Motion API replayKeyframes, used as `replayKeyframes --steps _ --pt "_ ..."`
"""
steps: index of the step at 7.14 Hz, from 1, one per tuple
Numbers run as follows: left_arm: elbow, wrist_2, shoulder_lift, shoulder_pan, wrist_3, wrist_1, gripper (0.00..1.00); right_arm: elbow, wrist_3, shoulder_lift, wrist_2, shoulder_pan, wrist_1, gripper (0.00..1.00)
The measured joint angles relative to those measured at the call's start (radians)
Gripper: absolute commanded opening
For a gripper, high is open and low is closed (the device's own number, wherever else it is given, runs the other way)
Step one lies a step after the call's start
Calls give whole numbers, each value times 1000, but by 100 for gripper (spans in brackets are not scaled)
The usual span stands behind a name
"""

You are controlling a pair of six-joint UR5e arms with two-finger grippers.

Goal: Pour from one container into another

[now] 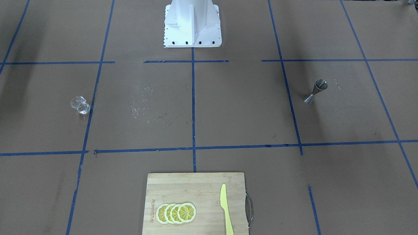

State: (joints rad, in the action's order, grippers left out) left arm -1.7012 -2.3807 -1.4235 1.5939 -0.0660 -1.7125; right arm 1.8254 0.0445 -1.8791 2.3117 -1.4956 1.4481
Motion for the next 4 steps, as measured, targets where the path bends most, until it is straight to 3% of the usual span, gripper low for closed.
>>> replayKeyframes --steps 4 --pt "-32 2 4 2 -3 -1 100 14 0 -2 3 0 0 100"
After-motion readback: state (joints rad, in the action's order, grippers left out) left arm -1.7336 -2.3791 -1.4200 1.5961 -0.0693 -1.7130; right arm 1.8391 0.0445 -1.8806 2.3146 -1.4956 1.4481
